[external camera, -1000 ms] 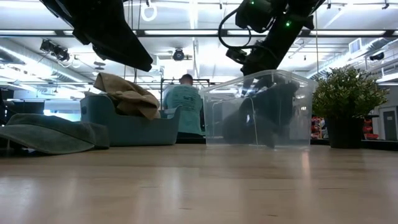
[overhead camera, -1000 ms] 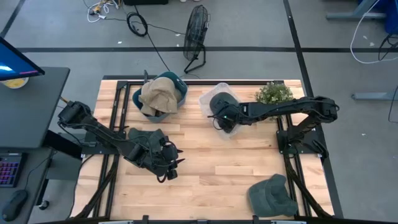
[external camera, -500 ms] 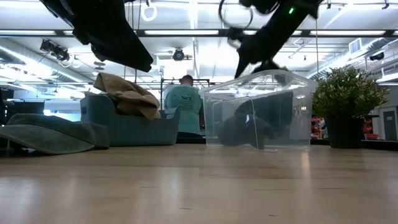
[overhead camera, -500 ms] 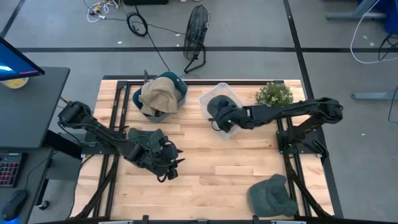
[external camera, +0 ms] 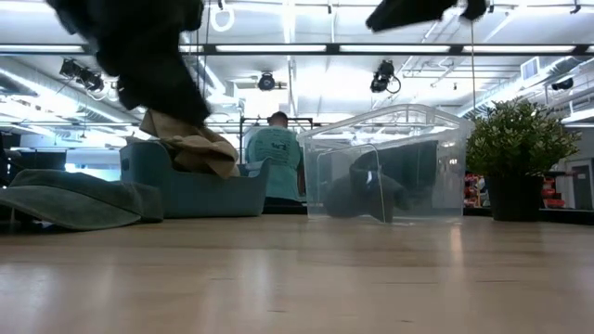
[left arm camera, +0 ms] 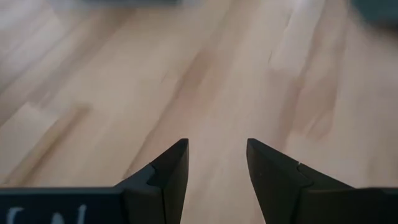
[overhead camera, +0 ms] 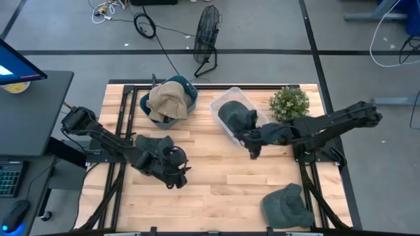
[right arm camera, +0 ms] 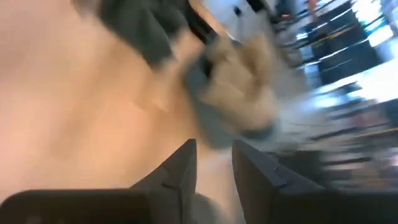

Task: Pick & Place hat
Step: Put the top blue cap into the transparent bin

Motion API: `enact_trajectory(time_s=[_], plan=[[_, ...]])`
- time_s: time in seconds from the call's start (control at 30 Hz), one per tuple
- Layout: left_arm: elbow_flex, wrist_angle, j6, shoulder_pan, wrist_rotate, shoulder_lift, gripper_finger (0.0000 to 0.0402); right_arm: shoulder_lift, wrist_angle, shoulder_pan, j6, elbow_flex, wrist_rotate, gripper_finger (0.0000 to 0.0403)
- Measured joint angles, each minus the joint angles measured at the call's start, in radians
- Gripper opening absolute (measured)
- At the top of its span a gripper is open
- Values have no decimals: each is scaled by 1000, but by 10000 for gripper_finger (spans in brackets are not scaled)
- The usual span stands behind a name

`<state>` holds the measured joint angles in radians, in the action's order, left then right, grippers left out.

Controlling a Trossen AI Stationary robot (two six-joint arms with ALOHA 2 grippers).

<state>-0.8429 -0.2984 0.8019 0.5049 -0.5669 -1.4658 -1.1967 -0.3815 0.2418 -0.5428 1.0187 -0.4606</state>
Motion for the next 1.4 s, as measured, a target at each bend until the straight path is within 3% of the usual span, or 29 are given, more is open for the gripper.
enact_trajectory(time_s=[0.1, 0.2, 0.3, 0.47, 0.6, 0.93, 1.23, 1.4], plan=[[0, -131, 39, -6, 9, 0, 167, 3, -2, 18, 203, 0, 167, 105], [0, -269, 192, -33, 10, 0, 167, -9, 3, 23, 334, 0, 351, 105], [0, -417, 303, -67, 37, 0, 167, -36, 6, 28, 411, 0, 458, 105], [0, -605, 407, -113, 37, 0, 167, -110, 38, 38, 421, 0, 470, 105], [0, -666, 508, -136, 40, 0, 167, -185, 56, 38, 390, 0, 470, 107], [0, -673, 554, -140, 48, 0, 167, -303, 185, 40, 347, 0, 480, 146], [8, -676, 655, -139, 52, -34, 167, -305, 187, 44, 418, 0, 479, 137], [85, -592, 707, -139, 79, -78, 166, -305, 180, 44, 430, 0, 479, 130]])
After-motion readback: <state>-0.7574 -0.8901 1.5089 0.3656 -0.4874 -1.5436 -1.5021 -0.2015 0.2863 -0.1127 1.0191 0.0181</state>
